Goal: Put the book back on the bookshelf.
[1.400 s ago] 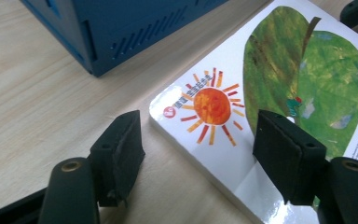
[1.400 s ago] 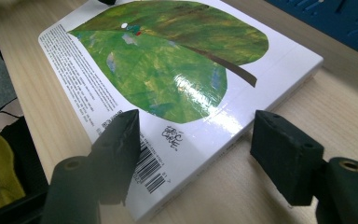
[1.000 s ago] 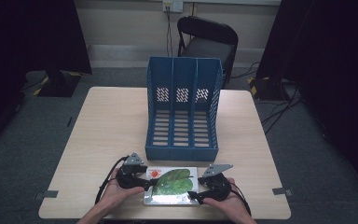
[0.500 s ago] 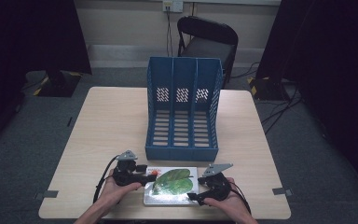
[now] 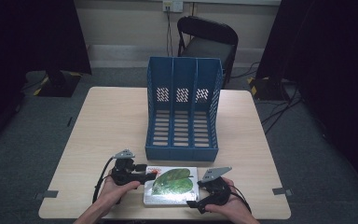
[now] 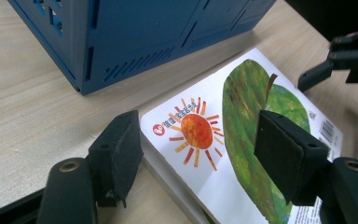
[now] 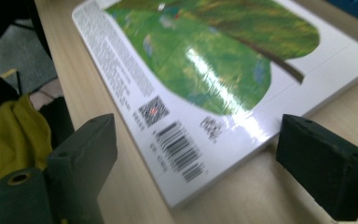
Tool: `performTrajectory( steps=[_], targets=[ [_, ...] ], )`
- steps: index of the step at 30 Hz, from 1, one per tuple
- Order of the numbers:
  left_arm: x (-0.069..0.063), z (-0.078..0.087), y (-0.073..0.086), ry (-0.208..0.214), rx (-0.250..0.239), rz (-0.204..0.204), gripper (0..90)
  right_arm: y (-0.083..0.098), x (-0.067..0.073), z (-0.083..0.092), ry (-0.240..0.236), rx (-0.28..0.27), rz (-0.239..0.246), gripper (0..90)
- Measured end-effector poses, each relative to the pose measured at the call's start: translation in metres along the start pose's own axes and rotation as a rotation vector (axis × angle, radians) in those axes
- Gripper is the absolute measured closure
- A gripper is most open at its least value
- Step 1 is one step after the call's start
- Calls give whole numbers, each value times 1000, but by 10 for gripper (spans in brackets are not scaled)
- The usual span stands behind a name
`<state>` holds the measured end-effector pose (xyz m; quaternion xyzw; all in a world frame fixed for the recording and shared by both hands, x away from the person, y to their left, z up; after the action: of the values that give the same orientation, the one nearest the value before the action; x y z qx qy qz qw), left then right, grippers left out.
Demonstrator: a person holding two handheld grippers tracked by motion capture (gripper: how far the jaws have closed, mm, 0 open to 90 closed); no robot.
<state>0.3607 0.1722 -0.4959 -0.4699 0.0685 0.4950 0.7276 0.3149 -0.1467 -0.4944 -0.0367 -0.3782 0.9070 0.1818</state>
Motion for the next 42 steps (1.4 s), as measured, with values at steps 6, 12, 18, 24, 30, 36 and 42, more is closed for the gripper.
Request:
performTrajectory(
  steps=[6,12,18,24,30,36,42],
  targets=[
    [0,1,-1,12,-5,23,315,1,6,-2,30,24,40,101],
    [3,1,1,16,-6,53,326,1,8,-3,55,29,68,99],
    [5,-2,3,-7,30,49,328,2,10,-5,78,31,89,99],
    [5,-3,4,-31,60,36,326,5,9,-7,79,60,98,107],
    [5,-3,5,-49,67,32,310,1,10,-13,113,64,107,93],
    [10,3,3,-13,42,94,371,0,9,-13,110,61,90,93],
    [9,8,1,9,14,106,395,0,8,-12,98,55,70,93]
  ],
)
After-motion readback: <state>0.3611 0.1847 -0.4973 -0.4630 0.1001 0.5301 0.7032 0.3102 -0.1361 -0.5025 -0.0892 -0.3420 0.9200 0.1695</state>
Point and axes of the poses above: each handheld gripper's, and its own axes: z roughly backward along the jaws, y roughly out of its underside, x roughly to its left, the point moved 1 cm from there along -z, roughly forward along the jaws, and after that the axes turned 12 degrees about z, right-handed, at the moved point
